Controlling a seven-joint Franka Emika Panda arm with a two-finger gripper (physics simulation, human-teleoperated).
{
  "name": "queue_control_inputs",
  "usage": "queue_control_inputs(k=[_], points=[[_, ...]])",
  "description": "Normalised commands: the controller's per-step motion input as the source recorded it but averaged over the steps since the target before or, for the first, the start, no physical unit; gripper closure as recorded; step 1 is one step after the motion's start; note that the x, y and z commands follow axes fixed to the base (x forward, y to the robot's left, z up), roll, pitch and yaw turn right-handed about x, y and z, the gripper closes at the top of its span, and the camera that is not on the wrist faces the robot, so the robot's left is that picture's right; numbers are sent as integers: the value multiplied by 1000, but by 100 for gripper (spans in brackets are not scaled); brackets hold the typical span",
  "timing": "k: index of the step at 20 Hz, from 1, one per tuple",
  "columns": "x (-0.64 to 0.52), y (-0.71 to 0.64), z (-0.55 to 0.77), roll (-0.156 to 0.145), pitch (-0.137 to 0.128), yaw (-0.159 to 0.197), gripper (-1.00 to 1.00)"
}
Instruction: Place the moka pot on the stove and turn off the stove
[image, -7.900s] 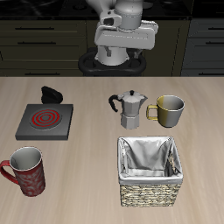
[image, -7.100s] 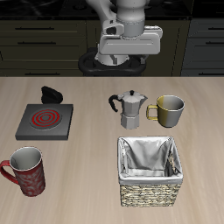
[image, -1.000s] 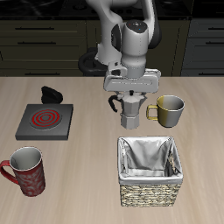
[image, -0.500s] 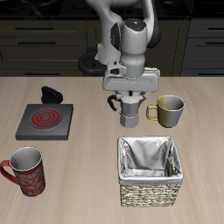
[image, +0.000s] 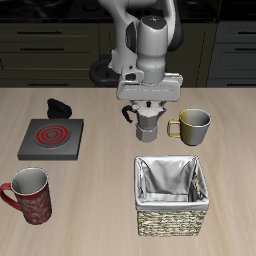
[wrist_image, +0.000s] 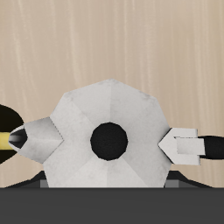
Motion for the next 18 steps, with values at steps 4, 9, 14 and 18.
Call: queue_control_inputs(k=[4,9,14,18], points=[[29,-154,198,-22,-40,7,100],[-20,-168,120,-18,-28,10,100],[-19,-111,67,-18,-21,12,100],[-52,-228,79,-29,-33,15,100]])
